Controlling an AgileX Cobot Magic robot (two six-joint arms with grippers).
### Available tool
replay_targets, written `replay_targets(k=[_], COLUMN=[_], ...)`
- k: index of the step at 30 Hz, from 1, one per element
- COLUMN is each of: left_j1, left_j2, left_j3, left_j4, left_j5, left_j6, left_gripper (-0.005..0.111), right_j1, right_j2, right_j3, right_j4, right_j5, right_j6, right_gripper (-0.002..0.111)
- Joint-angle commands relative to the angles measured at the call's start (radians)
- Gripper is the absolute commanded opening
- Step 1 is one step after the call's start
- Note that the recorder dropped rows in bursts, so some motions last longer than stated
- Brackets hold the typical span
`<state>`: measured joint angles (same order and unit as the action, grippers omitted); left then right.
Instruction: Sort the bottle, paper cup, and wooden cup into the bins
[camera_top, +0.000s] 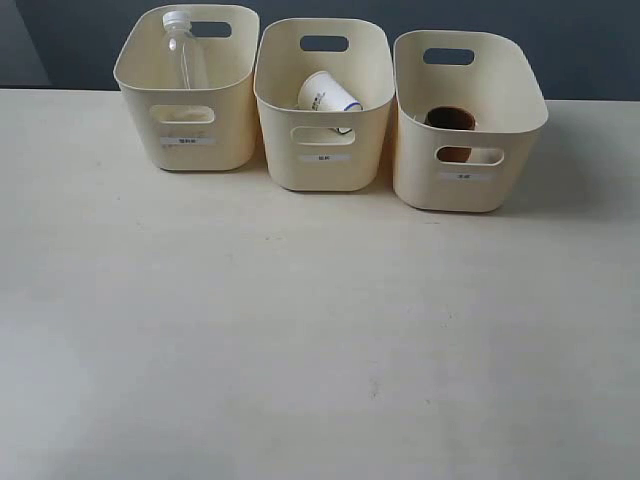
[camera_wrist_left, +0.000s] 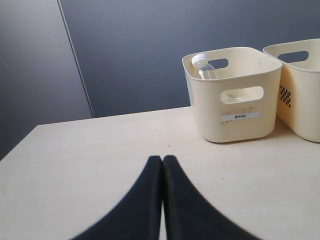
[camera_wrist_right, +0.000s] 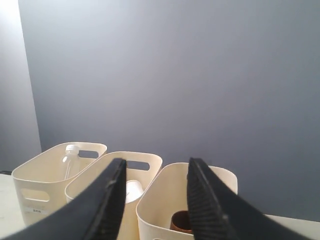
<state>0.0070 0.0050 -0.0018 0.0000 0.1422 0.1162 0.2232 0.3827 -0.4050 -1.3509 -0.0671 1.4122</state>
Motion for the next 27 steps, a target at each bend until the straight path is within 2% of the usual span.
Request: replay_targets(k=[1, 8, 14, 21, 27], left_j1=[0.0, 0.0, 0.0, 0.0, 0.0], left_j2=[-0.005, -0.005, -0.005, -0.005, -0.005], left_j3=[0.002, 0.002, 0.002, 0.002, 0.002], left_j4=[0.0, 0.0, 0.0, 0.0, 0.0], left_j5=[-0.007, -0.007, -0.007, -0.007, -0.007], left_j6=[-0.001, -0.001, -0.001, -0.001, -0.001], left_gripper=[0.0, 0.0, 0.0, 0.0, 0.0], right_j1=[-0.036, -0.182, -0.321, -0.392, -0.409], right_j2=[-0.048, -0.155, -0.291, -0.383, -0.383], right_j3=[0.004, 0.009, 0.136, 0.286, 0.392], right_j4=[0.0, 0.048, 0.044, -0.039, -0.039], right_j5=[0.009, -0.027, -0.053, -0.158, -0.147], right_j6=[0.001, 0.058, 0.105, 0.103, 0.093], right_gripper=[0.039, 0.039, 0.039, 0.039, 0.039])
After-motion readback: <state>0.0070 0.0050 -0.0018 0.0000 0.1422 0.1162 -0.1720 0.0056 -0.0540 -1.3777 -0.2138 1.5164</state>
